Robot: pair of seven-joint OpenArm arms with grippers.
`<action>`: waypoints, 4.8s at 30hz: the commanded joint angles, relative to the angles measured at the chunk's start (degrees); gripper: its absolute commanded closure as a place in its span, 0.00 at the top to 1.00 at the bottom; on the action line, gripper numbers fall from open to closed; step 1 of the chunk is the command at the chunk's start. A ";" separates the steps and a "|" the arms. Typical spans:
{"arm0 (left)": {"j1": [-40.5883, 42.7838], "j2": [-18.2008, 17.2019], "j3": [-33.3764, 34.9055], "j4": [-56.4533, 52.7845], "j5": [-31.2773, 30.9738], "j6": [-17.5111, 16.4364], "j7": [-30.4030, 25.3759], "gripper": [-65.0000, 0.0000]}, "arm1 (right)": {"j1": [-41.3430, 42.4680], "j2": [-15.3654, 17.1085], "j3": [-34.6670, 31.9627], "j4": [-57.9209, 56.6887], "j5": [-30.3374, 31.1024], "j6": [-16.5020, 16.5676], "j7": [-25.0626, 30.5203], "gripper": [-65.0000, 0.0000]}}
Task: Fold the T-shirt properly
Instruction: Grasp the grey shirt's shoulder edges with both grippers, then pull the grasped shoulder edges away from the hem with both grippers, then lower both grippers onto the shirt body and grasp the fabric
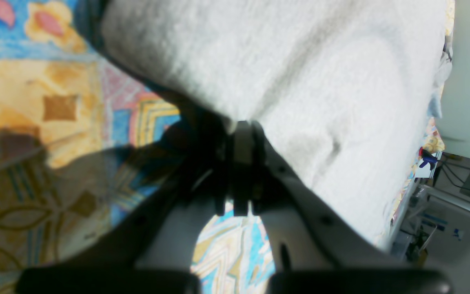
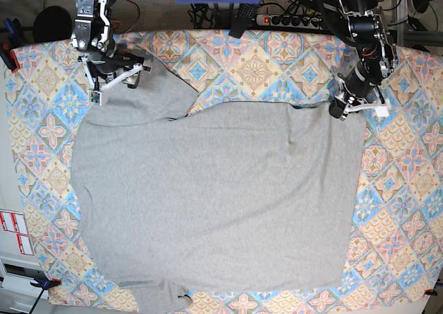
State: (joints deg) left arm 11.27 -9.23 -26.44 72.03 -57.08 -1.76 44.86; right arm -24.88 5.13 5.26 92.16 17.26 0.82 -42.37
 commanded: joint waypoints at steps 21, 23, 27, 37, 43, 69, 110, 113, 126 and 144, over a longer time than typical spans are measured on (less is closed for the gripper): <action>1.52 -0.48 0.02 0.10 2.27 1.80 1.16 0.00 | -0.48 0.11 -3.19 -1.13 0.28 8.28 -3.21 0.00; 2.14 -0.48 0.02 0.10 2.27 1.80 1.16 0.00 | -0.57 0.11 -3.19 -1.13 0.28 8.28 -3.21 0.00; 2.84 -0.57 0.02 0.19 2.27 1.80 1.16 0.00 | -0.92 0.11 -3.10 1.16 0.28 8.28 -3.12 0.00; 8.38 -4.26 1.69 1.86 2.53 -0.57 1.16 0.00 | -7.78 0.11 2.79 11.27 0.28 8.28 -3.56 0.00; 11.63 -4.35 1.78 7.84 2.62 -0.57 1.16 0.00 | -8.57 0.11 3.49 10.74 0.28 8.37 -3.21 0.00; 11.46 -4.35 1.86 7.93 2.62 -0.57 1.16 0.00 | -5.84 0.19 3.75 -0.78 13.21 8.37 -3.39 0.64; 14.10 -4.35 1.78 9.77 2.53 -0.57 0.72 0.00 | -9.18 0.46 3.84 6.87 15.67 8.37 -3.65 0.00; 14.80 -4.35 1.78 9.77 2.53 -0.57 0.72 0.00 | -10.50 0.46 5.42 8.54 15.67 8.37 -3.65 0.00; 21.48 -4.44 1.69 22.78 2.62 -0.57 0.90 0.00 | -15.86 0.46 18.26 9.86 17.95 18.39 -3.74 0.00; 19.81 -4.44 1.60 32.19 2.71 -0.48 0.98 0.00 | -12.61 0.46 24.33 9.77 17.95 33.16 -3.65 0.00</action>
State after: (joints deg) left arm 30.98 -13.17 -24.45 103.24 -53.98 -1.78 46.54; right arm -37.87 4.86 29.36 100.82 33.41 33.47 -48.29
